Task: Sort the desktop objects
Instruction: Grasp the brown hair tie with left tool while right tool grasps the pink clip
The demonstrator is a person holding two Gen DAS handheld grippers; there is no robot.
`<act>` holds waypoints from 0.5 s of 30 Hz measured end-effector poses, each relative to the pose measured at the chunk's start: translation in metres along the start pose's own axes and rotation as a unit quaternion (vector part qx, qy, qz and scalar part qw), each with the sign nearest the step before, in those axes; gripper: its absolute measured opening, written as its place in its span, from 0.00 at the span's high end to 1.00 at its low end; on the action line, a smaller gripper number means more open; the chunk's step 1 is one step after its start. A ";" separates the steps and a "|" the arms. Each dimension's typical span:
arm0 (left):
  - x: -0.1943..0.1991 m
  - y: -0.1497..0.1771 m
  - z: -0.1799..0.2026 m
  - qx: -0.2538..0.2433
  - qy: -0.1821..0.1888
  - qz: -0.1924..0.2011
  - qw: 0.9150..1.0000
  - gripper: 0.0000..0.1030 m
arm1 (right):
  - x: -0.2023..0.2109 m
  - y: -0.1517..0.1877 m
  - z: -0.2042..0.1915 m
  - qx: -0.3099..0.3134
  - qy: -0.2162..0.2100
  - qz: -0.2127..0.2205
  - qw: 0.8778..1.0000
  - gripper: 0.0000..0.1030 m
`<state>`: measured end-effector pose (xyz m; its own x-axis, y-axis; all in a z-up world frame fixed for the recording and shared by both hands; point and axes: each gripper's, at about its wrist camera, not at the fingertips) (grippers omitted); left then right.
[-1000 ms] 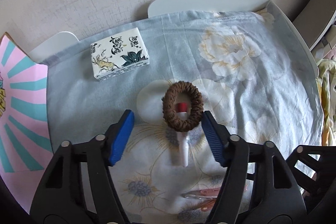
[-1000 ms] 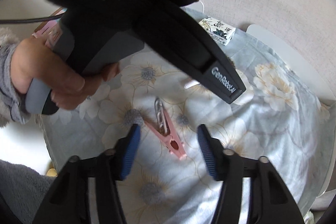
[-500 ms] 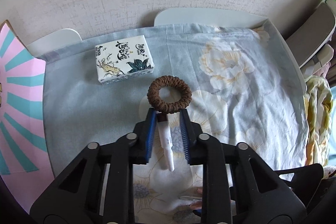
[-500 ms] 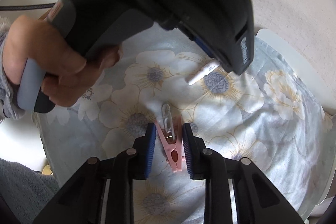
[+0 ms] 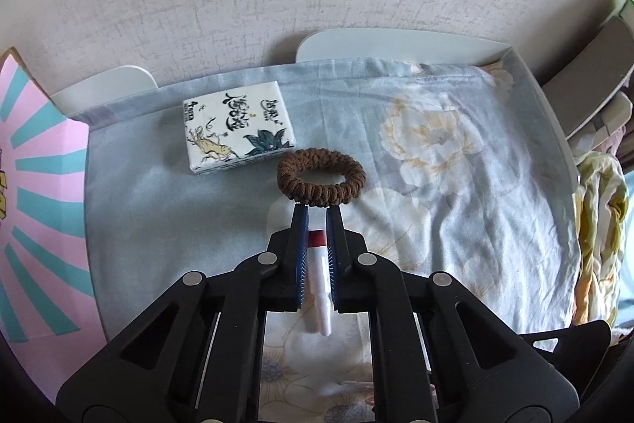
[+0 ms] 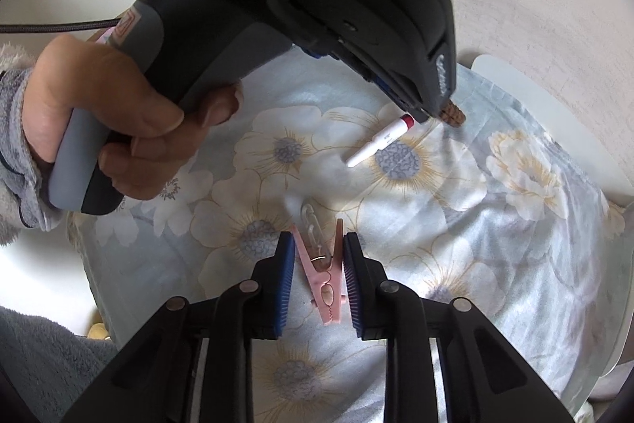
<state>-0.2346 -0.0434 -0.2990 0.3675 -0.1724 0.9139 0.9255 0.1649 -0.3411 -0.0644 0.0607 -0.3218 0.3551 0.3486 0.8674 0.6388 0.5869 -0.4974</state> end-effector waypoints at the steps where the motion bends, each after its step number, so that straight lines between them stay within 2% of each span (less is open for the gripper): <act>1: -0.004 -0.002 -0.002 0.008 -0.001 -0.009 1.000 0.69 | 0.001 0.001 0.001 -0.002 -0.001 0.000 1.000 0.78; 2: -0.007 -0.004 -0.003 0.016 0.000 -0.014 1.000 0.55 | 0.001 0.002 0.003 -0.004 -0.001 0.000 1.000 0.78; 3: -0.007 -0.004 -0.005 0.022 0.003 -0.013 1.000 0.30 | 0.002 0.003 0.004 -0.005 0.000 0.001 1.000 0.78; 4: -0.004 -0.004 -0.007 0.028 0.008 -0.003 1.000 0.21 | 0.003 0.004 0.004 -0.006 0.000 0.002 1.000 0.78; 6: 0.002 -0.005 -0.010 0.034 0.017 0.011 0.999 0.20 | 0.006 0.006 0.006 -0.007 0.000 0.004 1.000 0.78; 9: 0.004 -0.008 -0.010 0.030 0.022 0.010 0.999 0.20 | 0.008 0.009 0.009 -0.011 -0.002 0.003 1.000 0.78; 15: -0.002 -0.013 0.004 0.003 0.012 0.006 1.000 0.20 | 0.011 0.015 0.016 -0.021 -0.005 -0.001 1.000 0.78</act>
<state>-0.2482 -0.0418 -0.2957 0.3811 -0.1935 0.9041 0.9202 0.1735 -0.3508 -0.0618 0.0849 -0.3198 0.3476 0.3547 0.8680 0.6677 0.5563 -0.4947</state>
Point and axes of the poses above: each gripper's, at about its wrist camera, not at the fingertips, and x roughly against the way its jaws point, z to its right, y to its underside, and after that the axes turned 7 degrees about x, right-handed
